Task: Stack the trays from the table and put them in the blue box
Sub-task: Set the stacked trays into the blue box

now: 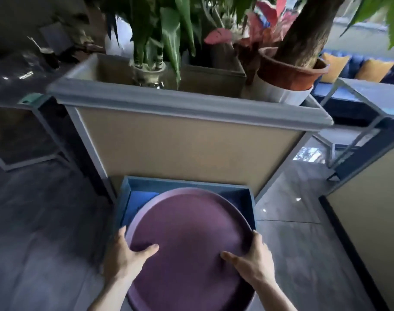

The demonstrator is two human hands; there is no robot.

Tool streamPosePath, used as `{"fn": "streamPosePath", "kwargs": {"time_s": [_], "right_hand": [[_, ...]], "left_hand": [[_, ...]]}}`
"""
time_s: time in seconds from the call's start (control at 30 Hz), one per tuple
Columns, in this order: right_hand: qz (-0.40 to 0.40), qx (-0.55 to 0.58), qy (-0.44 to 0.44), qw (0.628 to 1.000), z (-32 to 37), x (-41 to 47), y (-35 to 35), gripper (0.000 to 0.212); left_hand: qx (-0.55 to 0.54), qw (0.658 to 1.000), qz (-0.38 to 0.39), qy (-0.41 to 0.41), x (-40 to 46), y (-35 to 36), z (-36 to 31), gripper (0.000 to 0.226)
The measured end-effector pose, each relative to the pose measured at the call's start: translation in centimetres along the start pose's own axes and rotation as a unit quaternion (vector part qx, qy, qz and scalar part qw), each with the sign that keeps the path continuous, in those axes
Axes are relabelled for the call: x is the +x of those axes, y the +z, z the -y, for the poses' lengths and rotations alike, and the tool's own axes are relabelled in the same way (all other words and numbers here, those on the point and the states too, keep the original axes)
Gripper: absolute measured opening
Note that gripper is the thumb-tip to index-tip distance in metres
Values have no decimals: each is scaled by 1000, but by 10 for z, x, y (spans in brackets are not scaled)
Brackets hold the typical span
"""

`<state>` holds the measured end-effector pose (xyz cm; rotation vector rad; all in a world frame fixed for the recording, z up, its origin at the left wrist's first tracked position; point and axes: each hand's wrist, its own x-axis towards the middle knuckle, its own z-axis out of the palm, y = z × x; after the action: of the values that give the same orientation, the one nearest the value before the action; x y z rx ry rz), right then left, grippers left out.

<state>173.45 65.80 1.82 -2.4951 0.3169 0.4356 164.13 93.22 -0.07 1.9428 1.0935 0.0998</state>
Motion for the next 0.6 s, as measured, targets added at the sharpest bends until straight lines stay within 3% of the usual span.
{"fn": "streamPosePath", "kwargs": {"time_s": [0.6], "right_hand": [[21,-58,59,996,-12,64,91,131]], "left_hand": [[194,981,-1,-27,75,69,43,115]]}}
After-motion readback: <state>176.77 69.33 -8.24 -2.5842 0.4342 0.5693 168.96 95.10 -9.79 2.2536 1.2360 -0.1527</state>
